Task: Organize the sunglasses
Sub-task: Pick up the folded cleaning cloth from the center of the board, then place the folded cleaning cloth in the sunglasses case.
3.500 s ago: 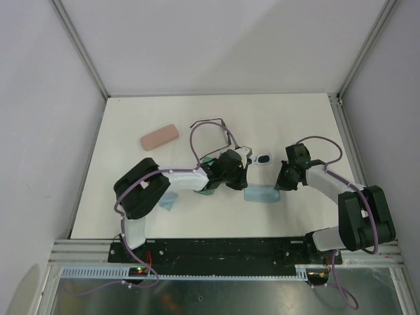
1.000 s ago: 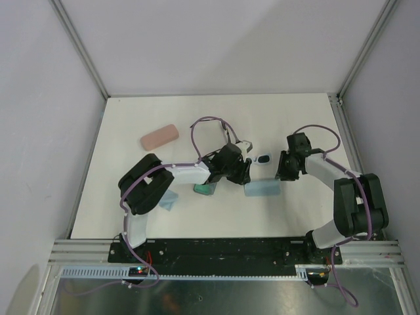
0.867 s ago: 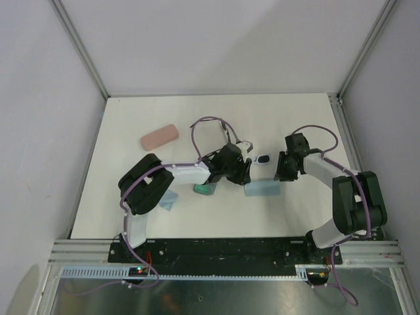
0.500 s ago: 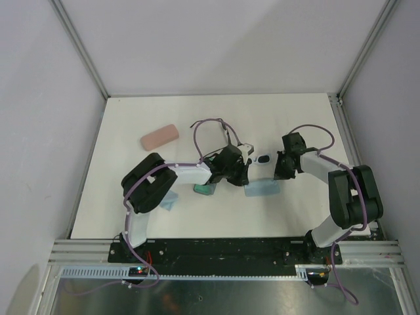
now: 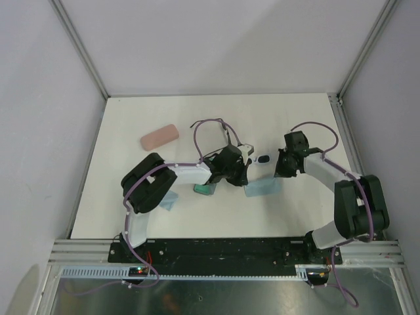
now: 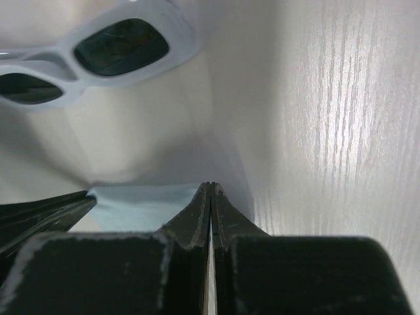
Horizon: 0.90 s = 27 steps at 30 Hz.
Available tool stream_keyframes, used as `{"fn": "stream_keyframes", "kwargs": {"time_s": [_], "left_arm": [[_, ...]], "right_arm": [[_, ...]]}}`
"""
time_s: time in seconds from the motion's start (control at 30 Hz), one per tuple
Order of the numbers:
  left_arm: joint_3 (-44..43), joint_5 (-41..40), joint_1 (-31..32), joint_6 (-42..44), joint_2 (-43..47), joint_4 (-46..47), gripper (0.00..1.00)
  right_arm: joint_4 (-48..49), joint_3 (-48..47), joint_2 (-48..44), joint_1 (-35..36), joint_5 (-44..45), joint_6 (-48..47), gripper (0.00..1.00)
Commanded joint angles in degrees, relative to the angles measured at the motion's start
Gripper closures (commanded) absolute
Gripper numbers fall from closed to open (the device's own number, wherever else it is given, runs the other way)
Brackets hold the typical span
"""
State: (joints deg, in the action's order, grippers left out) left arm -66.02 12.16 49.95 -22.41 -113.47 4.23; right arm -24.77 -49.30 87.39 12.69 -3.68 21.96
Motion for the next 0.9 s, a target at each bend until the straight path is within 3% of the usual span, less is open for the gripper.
{"fn": "stream_keyframes", "kwargs": {"time_s": [0.0,0.4,0.87], "left_arm": [[-1.4,-1.3,-0.3,1.2,6.1,-0.3,1.00],[3.9,-5.2,-0.4,-1.7,23.4,-3.4,1.00],[15.1,-14.7,-5.0,-5.2,43.5,-11.7,1.00]], "right_arm": [[-0.4,-0.2,-7.0,0.4,-1.7,-0.8,1.00],[-2.4,-6.5,-14.8,4.4,-4.3,-1.9,1.00],[3.6,-19.6,-5.8,14.7,-7.6,-0.8,1.00]]}}
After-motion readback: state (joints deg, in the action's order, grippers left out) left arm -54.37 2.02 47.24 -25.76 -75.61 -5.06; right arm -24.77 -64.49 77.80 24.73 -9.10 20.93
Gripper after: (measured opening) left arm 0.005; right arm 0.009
